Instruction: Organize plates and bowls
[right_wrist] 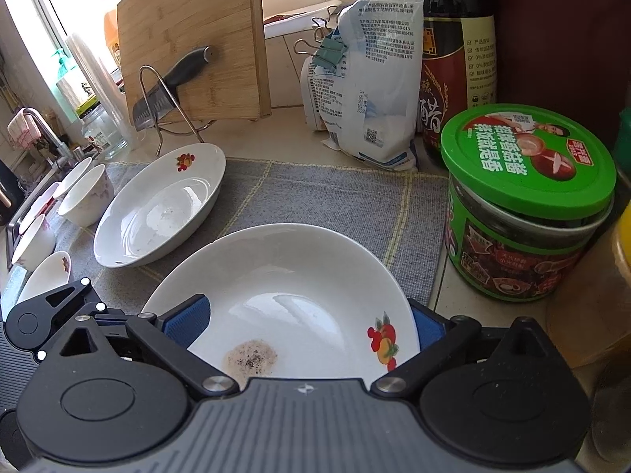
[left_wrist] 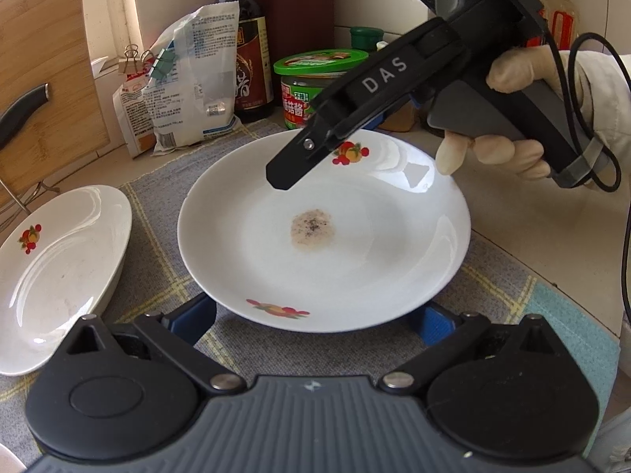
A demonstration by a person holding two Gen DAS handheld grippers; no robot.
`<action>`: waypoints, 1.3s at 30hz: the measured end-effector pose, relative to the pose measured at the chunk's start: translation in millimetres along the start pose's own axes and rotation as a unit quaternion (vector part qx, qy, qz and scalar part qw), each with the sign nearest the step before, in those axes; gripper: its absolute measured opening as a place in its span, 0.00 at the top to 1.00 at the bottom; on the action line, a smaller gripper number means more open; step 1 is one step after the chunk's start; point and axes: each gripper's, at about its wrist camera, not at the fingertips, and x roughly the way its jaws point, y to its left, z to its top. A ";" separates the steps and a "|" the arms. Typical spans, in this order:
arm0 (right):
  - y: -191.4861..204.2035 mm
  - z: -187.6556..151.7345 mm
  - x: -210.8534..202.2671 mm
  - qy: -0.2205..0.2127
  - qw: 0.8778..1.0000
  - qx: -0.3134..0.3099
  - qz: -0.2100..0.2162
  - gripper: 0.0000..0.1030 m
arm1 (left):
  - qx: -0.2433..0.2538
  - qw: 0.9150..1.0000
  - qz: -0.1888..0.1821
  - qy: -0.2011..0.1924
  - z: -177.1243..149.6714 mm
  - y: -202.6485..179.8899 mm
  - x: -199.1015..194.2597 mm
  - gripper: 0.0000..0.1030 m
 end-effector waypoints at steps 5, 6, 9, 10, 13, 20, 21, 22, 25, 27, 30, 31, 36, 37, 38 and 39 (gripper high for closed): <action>10.6 3.7 -12.2 -0.004 0.999 -0.020 -0.035 0.00 | -0.010 1.000 0.013 -0.001 -3.5 -0.2 -10.0 0.00; 12.9 3.9 -14.9 -0.004 0.999 -0.022 -0.040 0.00 | -0.011 1.000 0.014 -0.002 -4.0 -0.5 -13.0 0.00; 21.7 3.6 -22.4 -0.006 0.998 -0.032 -0.060 0.00 | -0.017 1.000 0.022 -0.004 -5.7 -1.2 -23.0 0.00; 24.9 3.4 -25.3 -0.007 0.997 -0.035 -0.066 0.00 | -0.020 0.999 0.024 -0.005 -6.3 -0.8 -26.9 0.00; 35.7 2.0 -35.0 -0.014 0.996 -0.042 -0.078 0.00 | -0.032 0.999 0.037 -0.009 -7.9 1.2 -40.1 0.00; 74.8 -4.8 -52.5 -0.038 0.991 -0.066 -0.108 0.00 | -0.082 0.993 0.081 -0.015 -11.1 13.8 -73.1 0.00; 81.4 -6.5 -53.5 -0.041 0.991 -0.069 -0.110 0.00 | -0.088 0.992 0.092 -0.016 -11.8 16.6 -77.3 0.00; 88.2 -8.7 -54.4 -0.044 0.991 -0.070 -0.109 0.00 | -0.093 0.991 0.098 -0.021 -13.7 19.7 -83.2 0.00; 108.2 -14.5 -54.7 -0.049 0.990 -0.071 -0.108 0.00 | -0.112 0.987 0.108 -0.032 -24.1 29.5 -101.3 0.00; 123.6 -18.5 -52.2 -0.050 0.991 -0.073 -0.103 0.00 | -0.122 0.985 0.116 -0.037 -35.0 36.4 -115.6 0.00; 149.5 -26.7 -45.1 -0.047 0.991 -0.073 -0.099 0.00 | -0.127 0.984 0.122 -0.038 -49.0 46.2 -131.8 0.01; 157.8 -28.8 -42.6 -0.045 0.992 -0.072 -0.095 0.00 | -0.128 0.983 0.125 -0.038 -54.4 49.6 -137.3 0.00; 194.7 -39.0 -29.3 -0.036 0.993 -0.069 -0.089 0.00 | -0.128 0.983 0.126 -0.029 -79.8 66.1 -162.7 0.00; 200.1 -40.8 -27.2 -0.035 0.993 -0.067 -0.087 0.00 | -0.127 0.984 0.125 -0.029 -84.4 68.9 -167.3 0.00; 206.4 -43.4 -24.8 -0.033 0.994 -0.062 -0.083 0.00 | -0.127 0.984 0.126 -0.028 -87.7 71.6 -171.5 0.00; 211.7 -45.9 -23.0 -0.031 0.995 -0.058 -0.081 0.00 | -0.127 0.983 0.127 -0.028 -91.8 73.8 -175.9 0.00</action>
